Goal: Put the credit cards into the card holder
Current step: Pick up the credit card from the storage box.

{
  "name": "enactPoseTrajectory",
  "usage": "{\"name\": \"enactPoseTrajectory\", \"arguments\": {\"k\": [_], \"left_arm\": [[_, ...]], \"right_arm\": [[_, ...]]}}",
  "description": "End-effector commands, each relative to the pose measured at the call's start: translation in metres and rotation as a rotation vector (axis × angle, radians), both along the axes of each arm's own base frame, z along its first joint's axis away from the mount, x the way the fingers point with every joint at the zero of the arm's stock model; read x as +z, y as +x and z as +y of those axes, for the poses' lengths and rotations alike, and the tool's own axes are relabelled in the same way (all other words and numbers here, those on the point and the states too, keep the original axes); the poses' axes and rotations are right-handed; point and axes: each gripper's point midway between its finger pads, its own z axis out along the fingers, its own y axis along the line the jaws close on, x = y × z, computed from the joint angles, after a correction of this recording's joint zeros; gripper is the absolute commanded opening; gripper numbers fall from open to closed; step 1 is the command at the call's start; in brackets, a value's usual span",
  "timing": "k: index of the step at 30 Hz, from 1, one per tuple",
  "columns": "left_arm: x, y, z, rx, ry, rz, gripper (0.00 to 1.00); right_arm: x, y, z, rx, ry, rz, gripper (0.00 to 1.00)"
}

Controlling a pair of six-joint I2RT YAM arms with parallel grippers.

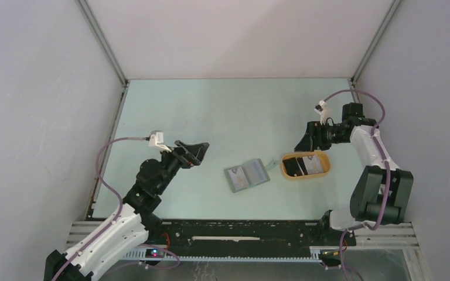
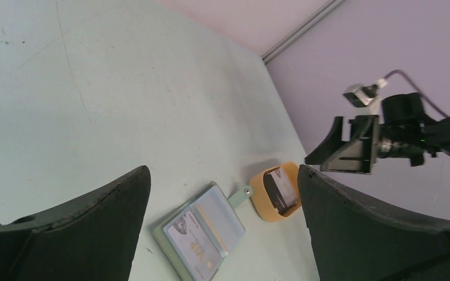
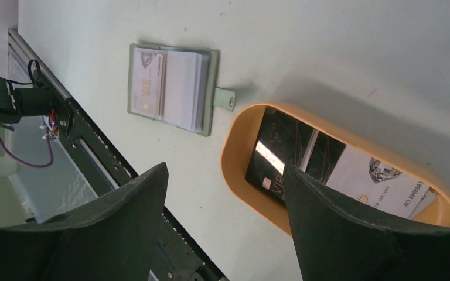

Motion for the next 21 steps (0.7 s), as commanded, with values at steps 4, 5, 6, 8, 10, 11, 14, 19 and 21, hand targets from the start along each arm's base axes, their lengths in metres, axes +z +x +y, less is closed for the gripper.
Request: {"name": "enactPoseTrajectory", "arguments": {"k": [4, 5, 6, 8, 10, 11, 14, 19, 21], "left_arm": [[-0.008, -0.009, -0.002, -0.032, -0.107, -0.033, 1.0], [-0.009, -0.01, -0.004, -0.041, -0.118, -0.026, 1.0], [-0.009, -0.01, -0.007, -0.052, -0.125, -0.022, 1.0], [-0.013, -0.01, -0.011, -0.067, -0.133, -0.003, 1.0], [-0.014, -0.009, -0.016, -0.086, -0.146, 0.009, 0.99], [-0.016, -0.007, -0.019, -0.09, -0.15, 0.018, 0.99], [-0.02, -0.006, -0.03, -0.139, -0.152, 0.047, 0.97], [-0.022, -0.004, -0.04, -0.176, -0.156, 0.067, 0.95], [-0.024, -0.004, -0.041, -0.18, -0.157, 0.072, 0.95]], "right_arm": [[-0.035, 0.01, -0.003, -0.012, 0.02, 0.116, 0.78], [-0.041, 0.009, -0.004, -0.011, 0.018, 0.137, 0.77], [-0.047, 0.009, -0.004, -0.008, 0.016, 0.154, 0.76], [-0.058, 0.008, -0.005, -0.007, 0.01, 0.187, 0.75], [-0.067, 0.007, -0.005, -0.005, -0.001, 0.211, 0.74], [-0.071, 0.008, -0.006, -0.009, -0.01, 0.222, 0.73], [-0.08, 0.009, -0.007, -0.017, -0.036, 0.248, 0.73], [-0.091, 0.007, -0.007, -0.018, -0.042, 0.286, 0.72], [-0.092, 0.006, -0.005, -0.013, -0.034, 0.294, 0.72]]}}
